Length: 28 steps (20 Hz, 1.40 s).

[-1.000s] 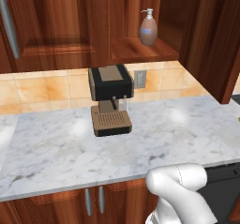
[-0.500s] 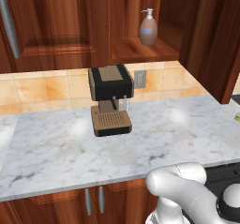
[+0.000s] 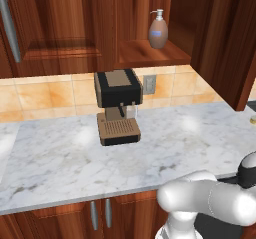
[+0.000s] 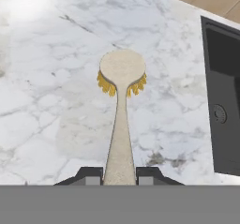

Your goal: Locate and retrieve the dish brush and soap dispenser from the cabinet. Place them next to the sink.

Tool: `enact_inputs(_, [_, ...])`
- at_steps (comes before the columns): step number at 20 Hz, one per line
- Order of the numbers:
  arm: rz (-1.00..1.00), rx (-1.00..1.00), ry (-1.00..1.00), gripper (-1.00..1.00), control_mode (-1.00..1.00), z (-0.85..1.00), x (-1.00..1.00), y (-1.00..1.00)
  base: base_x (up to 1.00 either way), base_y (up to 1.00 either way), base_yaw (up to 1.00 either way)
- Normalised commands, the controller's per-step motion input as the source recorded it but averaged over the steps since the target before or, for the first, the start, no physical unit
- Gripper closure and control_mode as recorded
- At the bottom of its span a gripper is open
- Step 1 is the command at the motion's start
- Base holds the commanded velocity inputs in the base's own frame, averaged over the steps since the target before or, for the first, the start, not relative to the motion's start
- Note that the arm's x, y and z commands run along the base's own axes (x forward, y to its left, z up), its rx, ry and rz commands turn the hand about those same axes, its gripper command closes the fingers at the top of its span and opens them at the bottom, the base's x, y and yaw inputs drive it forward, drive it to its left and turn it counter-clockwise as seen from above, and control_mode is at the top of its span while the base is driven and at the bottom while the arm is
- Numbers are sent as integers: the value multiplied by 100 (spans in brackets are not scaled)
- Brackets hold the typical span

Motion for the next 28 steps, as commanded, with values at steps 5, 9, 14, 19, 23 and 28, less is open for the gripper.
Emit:
enact_inputs(5, [2,0,1,100,-100,-25,54,-52,0,0,0])
enact_inputs(9, [1,0,1,100,-100,-29,44,-53,0,0,0])
enact_inputs(14, [1,-1,4,100,-100,-32,32,-44,0,0,0])
enact_inputs(19, [2,0,1,100,-100,-32,28,-44,0,0,0])
enact_inputs(23, [1,0,4,100,-100,-39,28,-40,0,0,0])
enact_inputs(28, [0,0,9,100,-100,-36,17,-20,0,0,0])
